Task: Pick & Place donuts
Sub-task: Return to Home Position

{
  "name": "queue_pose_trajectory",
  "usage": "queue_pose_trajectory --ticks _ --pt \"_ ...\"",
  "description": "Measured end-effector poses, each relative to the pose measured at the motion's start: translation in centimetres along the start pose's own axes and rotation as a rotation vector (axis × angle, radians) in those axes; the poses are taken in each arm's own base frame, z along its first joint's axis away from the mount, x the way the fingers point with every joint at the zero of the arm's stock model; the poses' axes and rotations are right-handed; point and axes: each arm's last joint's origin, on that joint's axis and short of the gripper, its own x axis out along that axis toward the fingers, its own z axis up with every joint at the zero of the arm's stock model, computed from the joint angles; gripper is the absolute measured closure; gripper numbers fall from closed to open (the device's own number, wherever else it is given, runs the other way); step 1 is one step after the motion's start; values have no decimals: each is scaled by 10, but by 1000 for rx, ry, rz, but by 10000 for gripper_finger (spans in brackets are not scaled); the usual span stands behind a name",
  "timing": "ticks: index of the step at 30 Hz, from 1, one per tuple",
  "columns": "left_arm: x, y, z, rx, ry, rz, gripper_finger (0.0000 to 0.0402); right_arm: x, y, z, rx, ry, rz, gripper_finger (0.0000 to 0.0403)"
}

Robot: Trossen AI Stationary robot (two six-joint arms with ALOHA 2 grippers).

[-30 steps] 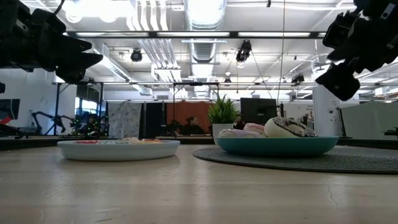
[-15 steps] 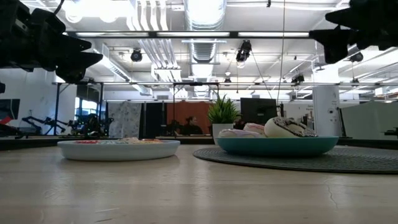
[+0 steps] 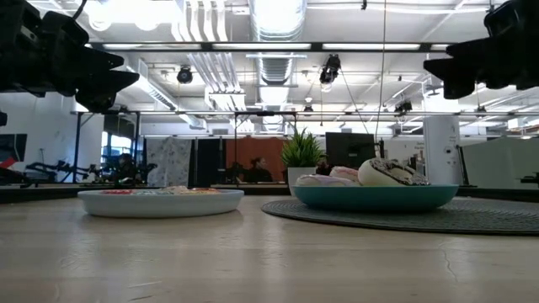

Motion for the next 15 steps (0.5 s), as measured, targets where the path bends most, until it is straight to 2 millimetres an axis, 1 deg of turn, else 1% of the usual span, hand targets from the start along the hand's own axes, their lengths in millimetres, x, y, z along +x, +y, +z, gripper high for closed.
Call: queue_pose_trajectory --ticks 4,11,15 --pt "0 0 0 0 0 0 230 0 0 -5 -39 55 1 179" --pt "0 0 0 0 -1 3 230 0 -1 -6 -92 60 -16 179" --pt "0 0 0 0 -1 3 230 0 -1 -6 -82 60 -16 179"
